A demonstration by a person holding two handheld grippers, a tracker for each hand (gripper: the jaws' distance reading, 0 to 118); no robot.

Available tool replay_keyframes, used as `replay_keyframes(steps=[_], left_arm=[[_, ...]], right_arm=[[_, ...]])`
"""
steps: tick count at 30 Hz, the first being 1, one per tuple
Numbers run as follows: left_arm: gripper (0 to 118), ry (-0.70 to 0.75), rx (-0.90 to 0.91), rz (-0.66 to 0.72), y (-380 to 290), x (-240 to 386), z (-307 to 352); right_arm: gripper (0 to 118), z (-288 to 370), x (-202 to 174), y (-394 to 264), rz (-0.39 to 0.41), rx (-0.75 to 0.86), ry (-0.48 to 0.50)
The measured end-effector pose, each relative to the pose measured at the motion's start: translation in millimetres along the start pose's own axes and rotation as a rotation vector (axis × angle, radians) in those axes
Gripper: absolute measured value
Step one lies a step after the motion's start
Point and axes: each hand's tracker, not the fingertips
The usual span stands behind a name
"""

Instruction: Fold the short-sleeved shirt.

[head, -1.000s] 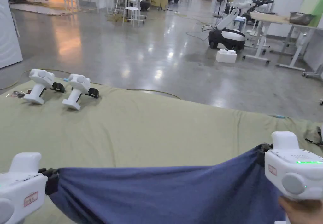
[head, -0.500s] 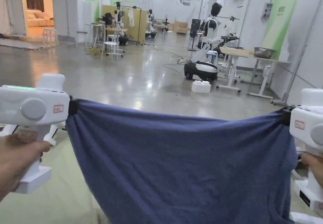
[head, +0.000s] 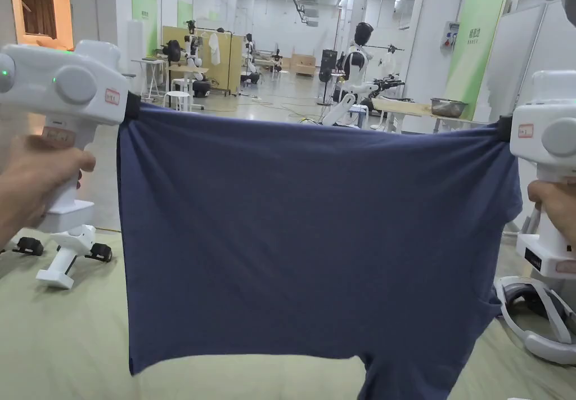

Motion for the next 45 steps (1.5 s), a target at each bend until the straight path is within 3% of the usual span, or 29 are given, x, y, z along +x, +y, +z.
replay_keyframes(steps=[8,16,23,39,45], left_arm=[[7,0.032,0.013,-0.013,-2,2,-16],[7,0.038,-0.095,0.0,-96,-2,-31],[7,0.0,-0.165,0.053,-184,-7,-2],[7,-0.063,-0.11,0.063,-271,-21,153],[7,-0.053,-0.148,0.082,-324,-26,199]], right_arm=[[5,-14,-15,-6,0.014,-0.003,0.007],[5,-9,-36,-89,0.028,-0.095,0.049],[5,20,-38,-167,0.019,-0.173,0.061],[5,201,-1,-244,0.097,-0.187,0.047],[5,256,-3,-290,0.114,-0.249,0.058]])
